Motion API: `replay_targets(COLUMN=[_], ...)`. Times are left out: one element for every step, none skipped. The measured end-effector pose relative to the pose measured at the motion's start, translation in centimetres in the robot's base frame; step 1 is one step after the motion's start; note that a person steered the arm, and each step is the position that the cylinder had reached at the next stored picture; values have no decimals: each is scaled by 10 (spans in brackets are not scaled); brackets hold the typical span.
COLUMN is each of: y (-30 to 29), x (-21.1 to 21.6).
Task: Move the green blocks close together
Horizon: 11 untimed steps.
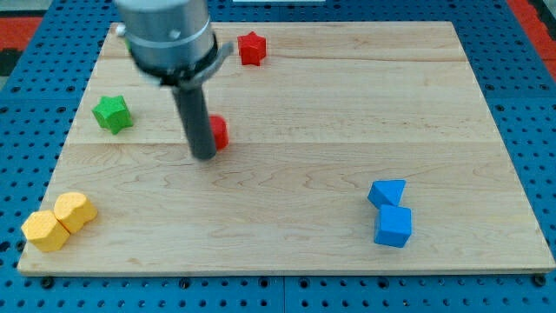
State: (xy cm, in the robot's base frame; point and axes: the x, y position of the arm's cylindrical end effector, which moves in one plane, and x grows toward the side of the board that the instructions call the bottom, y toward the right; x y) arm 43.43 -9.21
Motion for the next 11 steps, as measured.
replay_targets(y=[23, 36, -17, -74, -91, -175, -170, -119, -125, -120, -85], x=[-75, -134, -95, -166, -229, -240, -230, -187, -112, -108, -115])
